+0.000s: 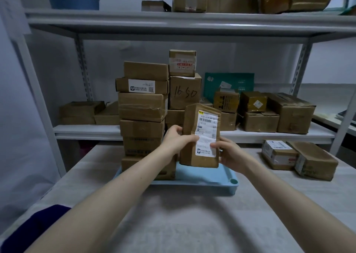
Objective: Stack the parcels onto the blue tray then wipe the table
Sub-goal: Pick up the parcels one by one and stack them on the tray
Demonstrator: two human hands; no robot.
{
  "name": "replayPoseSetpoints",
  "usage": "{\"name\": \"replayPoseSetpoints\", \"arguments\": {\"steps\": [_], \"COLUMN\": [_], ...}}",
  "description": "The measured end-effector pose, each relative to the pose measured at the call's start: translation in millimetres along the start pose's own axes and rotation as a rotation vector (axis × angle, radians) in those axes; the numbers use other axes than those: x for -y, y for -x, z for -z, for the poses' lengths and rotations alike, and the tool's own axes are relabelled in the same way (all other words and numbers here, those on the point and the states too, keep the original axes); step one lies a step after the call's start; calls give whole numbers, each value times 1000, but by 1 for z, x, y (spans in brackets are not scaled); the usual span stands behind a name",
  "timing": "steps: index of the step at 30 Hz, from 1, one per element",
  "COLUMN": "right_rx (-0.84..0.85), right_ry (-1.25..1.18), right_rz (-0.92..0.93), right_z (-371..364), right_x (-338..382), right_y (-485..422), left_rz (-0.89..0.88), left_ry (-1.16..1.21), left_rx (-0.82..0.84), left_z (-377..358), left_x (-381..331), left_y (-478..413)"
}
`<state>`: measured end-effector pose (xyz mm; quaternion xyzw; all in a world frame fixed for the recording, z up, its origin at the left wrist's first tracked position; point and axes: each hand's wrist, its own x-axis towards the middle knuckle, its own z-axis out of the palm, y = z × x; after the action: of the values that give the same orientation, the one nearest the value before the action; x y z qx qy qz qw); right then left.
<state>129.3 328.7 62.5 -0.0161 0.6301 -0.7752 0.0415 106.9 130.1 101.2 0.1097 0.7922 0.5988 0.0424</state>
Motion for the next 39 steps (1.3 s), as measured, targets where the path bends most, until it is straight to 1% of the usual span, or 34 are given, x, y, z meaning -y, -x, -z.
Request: {"name": "replayPoseSetpoints", "arguments": {"steps": [2,4,8,11,13,16,19,21,22,23,24,26,28,30,32,34,39], "right_rx": [13,46,212,233,244,198,108,53,20,-6,-26,-7,24,-28,-137,-227,-356], "right_ry": [20,16,2,-5,-22,-69,-82,-90,-100,-107,-102,-82,-20,87,150,159,123], "right_rz": [45,89,144,283,392,506,548,553,553,552,559,565,576,616,659,663,594], "right_z": [-2,-4,-14,-29,-43,-69,-102,-125,-136,-147,-157,-175,-184,-185,-176,-161,-119], "right_x": [6,13,33,54,75,109,144,165,174,181,188,200,206,210,209,204,187], "right_y": [-1,1,6,7,8,10,8,2,-2,-5,-9,-15,-22,-29,-36,-41,-49], "left_rz": [-33,-92,-181,-243,-302,-399,-544,-640,-664,-670,-668,-606,-508,-441,-405,-381,-268], "left_ry": [20,90,237,318,329,324,348,220,147,113,130,294,454,524,508,447,399], "left_rx": [-23,-53,-159,-211,-230,-285,-267,-290,-327,-370,-415,-488,-524,-554,-578,-568,-511], "left_z": [3,9,27,45,58,78,103,116,122,127,132,141,151,163,173,179,170], "left_x": [-7,-17,-50,-81,-99,-122,-140,-148,-152,-155,-160,-172,-184,-194,-198,-200,-197], "left_y": [1,4,9,12,13,13,16,18,19,16,13,4,-5,-16,-29,-45,-81]}}
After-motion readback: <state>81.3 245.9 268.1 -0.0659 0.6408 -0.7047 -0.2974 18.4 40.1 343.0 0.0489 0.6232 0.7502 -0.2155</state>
